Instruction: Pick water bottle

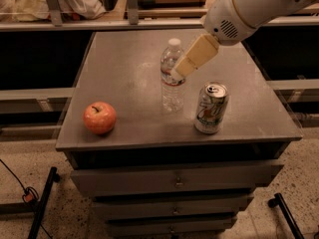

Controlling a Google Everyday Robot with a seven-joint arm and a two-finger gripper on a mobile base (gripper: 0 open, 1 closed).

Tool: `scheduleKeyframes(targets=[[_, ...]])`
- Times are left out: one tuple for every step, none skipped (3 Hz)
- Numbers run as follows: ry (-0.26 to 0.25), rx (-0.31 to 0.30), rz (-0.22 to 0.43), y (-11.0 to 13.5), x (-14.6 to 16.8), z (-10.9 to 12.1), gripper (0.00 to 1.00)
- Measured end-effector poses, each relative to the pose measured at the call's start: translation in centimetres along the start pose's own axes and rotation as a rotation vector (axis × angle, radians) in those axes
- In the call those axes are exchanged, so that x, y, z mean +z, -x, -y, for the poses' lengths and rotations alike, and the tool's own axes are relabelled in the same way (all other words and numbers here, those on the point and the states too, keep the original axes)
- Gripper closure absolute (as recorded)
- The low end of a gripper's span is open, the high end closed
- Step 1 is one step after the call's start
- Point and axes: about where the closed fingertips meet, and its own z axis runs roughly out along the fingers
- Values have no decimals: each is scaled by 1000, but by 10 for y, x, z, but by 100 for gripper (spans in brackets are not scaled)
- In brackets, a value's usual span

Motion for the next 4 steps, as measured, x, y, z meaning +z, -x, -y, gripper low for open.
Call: scheduleKeyframes(targets=[[10,-1,4,2,4,-2,0],[20,0,6,3,8,-3,0],[27,3,5,2,12,-4,0],[33,5,5,2,15,-5,0]])
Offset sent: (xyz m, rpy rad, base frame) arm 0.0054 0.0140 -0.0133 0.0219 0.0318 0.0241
